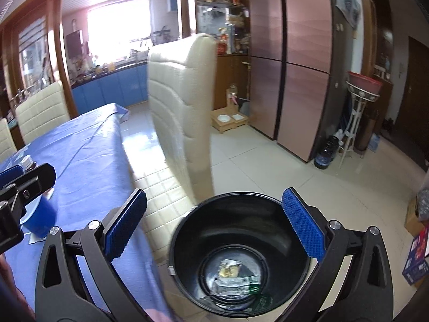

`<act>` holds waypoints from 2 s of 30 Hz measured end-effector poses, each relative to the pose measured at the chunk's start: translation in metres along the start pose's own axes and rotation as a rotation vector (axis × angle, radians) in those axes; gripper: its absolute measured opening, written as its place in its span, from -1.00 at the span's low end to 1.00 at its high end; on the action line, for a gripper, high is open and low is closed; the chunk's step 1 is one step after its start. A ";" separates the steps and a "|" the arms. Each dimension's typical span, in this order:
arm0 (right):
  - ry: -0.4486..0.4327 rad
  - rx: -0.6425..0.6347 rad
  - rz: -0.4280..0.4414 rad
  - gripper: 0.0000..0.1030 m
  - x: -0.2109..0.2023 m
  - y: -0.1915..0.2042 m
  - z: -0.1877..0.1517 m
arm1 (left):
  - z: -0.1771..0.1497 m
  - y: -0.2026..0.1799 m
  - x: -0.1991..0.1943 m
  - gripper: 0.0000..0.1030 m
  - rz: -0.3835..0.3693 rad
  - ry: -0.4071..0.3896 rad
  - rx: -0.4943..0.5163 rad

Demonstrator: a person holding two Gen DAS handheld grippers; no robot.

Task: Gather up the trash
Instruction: 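Move both tools back over the table toward the blue foil wrapper, then grasp the blue foil wrapper with left tool while right tool grasps blue cup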

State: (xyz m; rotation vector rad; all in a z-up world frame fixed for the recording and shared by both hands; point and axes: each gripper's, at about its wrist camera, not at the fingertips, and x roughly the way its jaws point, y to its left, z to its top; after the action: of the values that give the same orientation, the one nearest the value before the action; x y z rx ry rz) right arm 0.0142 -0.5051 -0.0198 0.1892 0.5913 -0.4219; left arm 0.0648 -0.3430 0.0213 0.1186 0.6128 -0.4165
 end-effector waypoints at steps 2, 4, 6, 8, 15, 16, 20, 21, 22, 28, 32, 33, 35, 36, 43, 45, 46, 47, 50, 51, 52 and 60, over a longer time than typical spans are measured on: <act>-0.005 -0.025 0.022 0.94 -0.002 0.019 0.000 | -0.002 0.015 -0.005 0.67 0.026 -0.010 -0.010; -0.007 -0.051 0.042 0.94 -0.005 0.038 -0.001 | -0.004 0.030 -0.011 0.68 0.041 -0.013 -0.025; -0.010 -0.075 0.059 0.94 -0.007 0.056 -0.002 | -0.007 0.047 -0.015 0.67 0.057 -0.013 -0.044; -0.012 -0.094 0.076 0.94 -0.010 0.072 -0.004 | -0.011 0.063 -0.020 0.68 0.082 -0.014 -0.058; -0.019 -0.136 0.138 0.94 -0.020 0.118 -0.008 | -0.022 0.116 -0.034 0.67 0.144 -0.008 -0.112; -0.021 -0.143 0.144 0.94 -0.023 0.125 -0.009 | -0.023 0.122 -0.036 0.67 0.152 -0.011 -0.116; -0.035 -0.171 0.164 0.94 -0.031 0.146 -0.012 | -0.030 0.139 -0.045 0.67 0.171 -0.014 -0.136; -0.035 -0.176 0.168 0.94 -0.032 0.150 -0.011 | -0.032 0.144 -0.047 0.68 0.177 -0.014 -0.141; -0.035 -0.180 0.173 0.94 -0.034 0.155 -0.012 | -0.034 0.149 -0.048 0.67 0.183 -0.012 -0.145; -0.034 -0.203 0.187 0.94 -0.041 0.173 -0.018 | -0.044 0.169 -0.054 0.68 0.204 0.001 -0.169; -0.033 -0.209 0.188 0.94 -0.043 0.179 -0.017 | -0.051 0.181 -0.057 0.67 0.204 0.013 -0.193; -0.031 -0.210 0.189 0.94 -0.044 0.179 -0.018 | -0.053 0.181 -0.057 0.67 0.207 0.018 -0.198; -0.024 -0.214 0.190 0.94 -0.043 0.182 -0.020 | -0.059 0.186 -0.056 0.67 0.213 0.029 -0.209; -0.020 -0.216 0.191 0.94 -0.043 0.183 -0.021 | -0.062 0.189 -0.055 0.67 0.215 0.040 -0.215; 0.036 -0.257 0.211 0.94 -0.030 0.200 -0.033 | -0.083 0.208 -0.041 0.67 0.213 0.126 -0.257; 0.055 -0.269 0.209 0.94 -0.024 0.206 -0.036 | -0.088 0.209 -0.033 0.67 0.218 0.160 -0.254; 0.065 -0.274 0.209 0.94 -0.021 0.208 -0.038 | -0.090 0.209 -0.027 0.67 0.216 0.185 -0.253; 0.075 -0.278 0.212 0.94 -0.018 0.210 -0.039 | -0.091 0.208 -0.022 0.67 0.208 0.206 -0.253; 0.099 -0.276 0.220 0.94 -0.009 0.213 -0.041 | -0.092 0.208 -0.009 0.67 0.225 0.243 -0.248; 0.107 -0.271 0.235 0.94 -0.006 0.213 -0.041 | -0.092 0.209 -0.005 0.67 0.235 0.251 -0.242; 0.111 -0.264 0.242 0.94 -0.005 0.212 -0.040 | -0.092 0.209 -0.002 0.67 0.239 0.257 -0.241; 0.137 -0.296 0.285 0.94 0.007 0.229 -0.036 | -0.094 0.226 0.019 0.26 0.251 0.317 -0.286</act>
State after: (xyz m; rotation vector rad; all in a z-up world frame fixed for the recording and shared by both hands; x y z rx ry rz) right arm 0.1011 -0.2910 -0.0411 0.0167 0.7417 -0.0430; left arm 0.1217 -0.1219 -0.0697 -0.0136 0.9512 -0.0624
